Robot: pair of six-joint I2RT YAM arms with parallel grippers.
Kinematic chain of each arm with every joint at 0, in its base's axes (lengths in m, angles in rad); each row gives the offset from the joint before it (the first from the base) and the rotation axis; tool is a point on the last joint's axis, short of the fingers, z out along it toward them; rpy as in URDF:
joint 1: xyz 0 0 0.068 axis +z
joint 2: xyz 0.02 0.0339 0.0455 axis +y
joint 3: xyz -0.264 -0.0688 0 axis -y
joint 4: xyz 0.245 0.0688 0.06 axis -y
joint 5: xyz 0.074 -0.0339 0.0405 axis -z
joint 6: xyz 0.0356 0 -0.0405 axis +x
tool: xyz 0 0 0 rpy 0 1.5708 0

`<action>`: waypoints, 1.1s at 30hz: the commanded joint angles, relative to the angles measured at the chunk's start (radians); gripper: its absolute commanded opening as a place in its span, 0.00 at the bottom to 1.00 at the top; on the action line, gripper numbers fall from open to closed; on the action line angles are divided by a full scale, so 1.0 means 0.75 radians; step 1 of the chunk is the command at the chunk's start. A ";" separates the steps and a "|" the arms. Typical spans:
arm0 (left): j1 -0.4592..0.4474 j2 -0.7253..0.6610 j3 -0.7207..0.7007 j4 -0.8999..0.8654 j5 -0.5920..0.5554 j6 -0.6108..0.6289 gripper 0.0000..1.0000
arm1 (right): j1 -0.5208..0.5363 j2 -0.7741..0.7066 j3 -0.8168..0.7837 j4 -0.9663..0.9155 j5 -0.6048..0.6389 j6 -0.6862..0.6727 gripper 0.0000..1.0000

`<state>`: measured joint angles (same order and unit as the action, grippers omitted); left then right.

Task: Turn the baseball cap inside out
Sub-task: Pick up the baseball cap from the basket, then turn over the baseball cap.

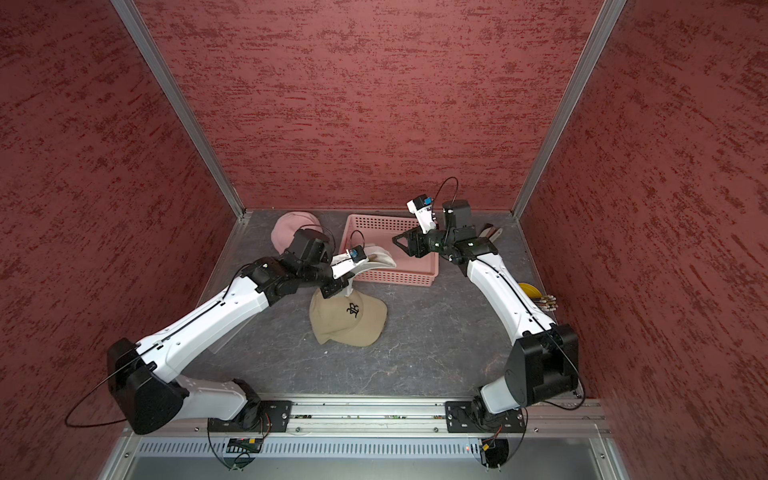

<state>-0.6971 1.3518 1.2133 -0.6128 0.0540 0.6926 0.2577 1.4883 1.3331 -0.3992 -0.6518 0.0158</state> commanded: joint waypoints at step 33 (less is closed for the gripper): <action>-0.132 -0.148 -0.471 0.827 -0.303 1.122 0.00 | 0.514 -0.154 -0.117 -0.181 0.800 -0.711 0.65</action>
<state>-0.8021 1.2831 0.8341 0.0544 -0.2153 1.6085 0.6220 1.4040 1.3003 -0.6140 -0.1898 -0.4511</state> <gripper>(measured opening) 0.073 0.651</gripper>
